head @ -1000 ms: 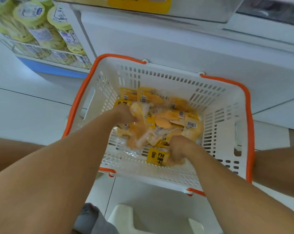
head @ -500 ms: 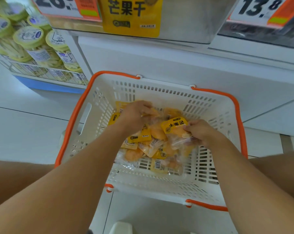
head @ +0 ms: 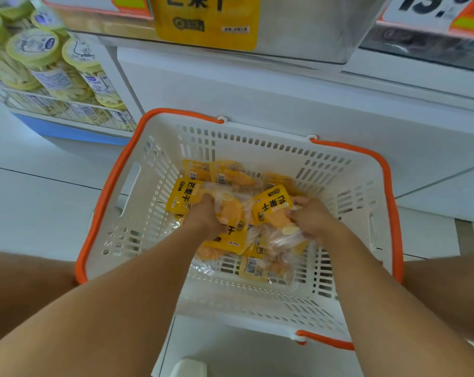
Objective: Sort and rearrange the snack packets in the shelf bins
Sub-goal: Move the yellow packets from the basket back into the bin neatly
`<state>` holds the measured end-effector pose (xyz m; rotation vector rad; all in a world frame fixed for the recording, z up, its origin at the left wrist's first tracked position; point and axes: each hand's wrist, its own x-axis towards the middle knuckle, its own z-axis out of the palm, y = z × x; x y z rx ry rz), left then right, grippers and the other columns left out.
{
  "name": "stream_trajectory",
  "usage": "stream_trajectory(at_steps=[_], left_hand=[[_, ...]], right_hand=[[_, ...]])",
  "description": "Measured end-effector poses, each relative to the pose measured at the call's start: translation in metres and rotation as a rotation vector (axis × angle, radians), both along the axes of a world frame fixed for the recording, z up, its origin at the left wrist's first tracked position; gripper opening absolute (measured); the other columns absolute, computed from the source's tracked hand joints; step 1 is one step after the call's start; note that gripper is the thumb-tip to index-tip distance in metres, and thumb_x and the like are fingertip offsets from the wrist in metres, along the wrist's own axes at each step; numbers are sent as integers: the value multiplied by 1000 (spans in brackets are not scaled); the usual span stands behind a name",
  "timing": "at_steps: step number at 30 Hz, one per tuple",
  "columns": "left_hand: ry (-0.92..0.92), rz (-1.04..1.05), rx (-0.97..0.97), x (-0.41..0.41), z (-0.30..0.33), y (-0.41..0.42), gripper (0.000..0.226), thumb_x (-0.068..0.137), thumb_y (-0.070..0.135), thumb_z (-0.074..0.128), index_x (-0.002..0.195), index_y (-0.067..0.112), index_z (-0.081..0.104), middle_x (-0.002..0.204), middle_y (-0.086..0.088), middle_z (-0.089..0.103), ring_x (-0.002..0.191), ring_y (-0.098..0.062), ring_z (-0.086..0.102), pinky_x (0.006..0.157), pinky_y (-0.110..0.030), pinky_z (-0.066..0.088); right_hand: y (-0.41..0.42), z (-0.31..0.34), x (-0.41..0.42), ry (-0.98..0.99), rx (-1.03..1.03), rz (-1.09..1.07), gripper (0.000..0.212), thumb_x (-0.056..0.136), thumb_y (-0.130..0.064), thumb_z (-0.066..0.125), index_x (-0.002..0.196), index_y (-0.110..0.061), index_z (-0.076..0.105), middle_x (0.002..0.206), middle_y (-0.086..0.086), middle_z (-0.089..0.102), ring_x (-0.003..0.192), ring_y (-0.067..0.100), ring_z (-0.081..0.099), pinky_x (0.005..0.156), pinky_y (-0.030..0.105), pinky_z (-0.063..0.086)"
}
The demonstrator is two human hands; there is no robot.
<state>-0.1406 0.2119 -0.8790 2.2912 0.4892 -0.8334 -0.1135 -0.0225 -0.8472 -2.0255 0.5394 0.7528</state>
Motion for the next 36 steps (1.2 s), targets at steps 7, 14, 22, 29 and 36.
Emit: stream_trajectory(at_steps=[7, 14, 22, 29, 36], left_hand=[[-12, 278, -302, -11, -13, -19, 21, 84, 14, 78, 95, 18, 60, 90, 1, 57, 79, -16, 55, 65, -28, 49], [82, 764, -835, 3, 12, -8, 35, 97, -6, 53, 118, 21, 43, 112, -21, 65, 90, -42, 68, 44, -43, 54], [164, 651, -988, 3, 19, -19, 45, 84, 6, 75, 123, 2, 53, 99, -19, 68, 90, -30, 66, 71, -40, 59], [-200, 938, -634, 16, 16, -14, 76, 74, 21, 87, 138, 13, 46, 120, -7, 65, 95, -29, 70, 73, -45, 62], [-409, 648, -533, 14, 20, 5, 72, 76, 10, 85, 140, 18, 52, 130, 4, 64, 118, -14, 61, 87, -27, 53]], right_hand=[[-7, 6, 19, 81, 223, -332, 8, 99, -11, 60, 93, -13, 65, 96, 10, 69, 82, 19, 66, 64, 36, 62], [34, -2, -13, 314, 874, -968, 17, 98, 9, 51, 114, 8, 56, 99, 24, 65, 90, 31, 67, 87, 41, 60], [72, 1, -30, 459, 775, -970, 10, 89, -6, 72, 83, 2, 71, 61, 11, 70, 43, 12, 64, 42, 20, 54], [46, -3, -30, 349, 240, -439, 21, 82, -18, 83, 88, -2, 71, 76, 13, 72, 46, 14, 60, 36, 22, 45], [11, -49, -36, 173, -356, 209, 141, 48, -55, 95, 157, -21, 13, 160, 11, 10, 146, 38, 26, 114, 46, 39]])
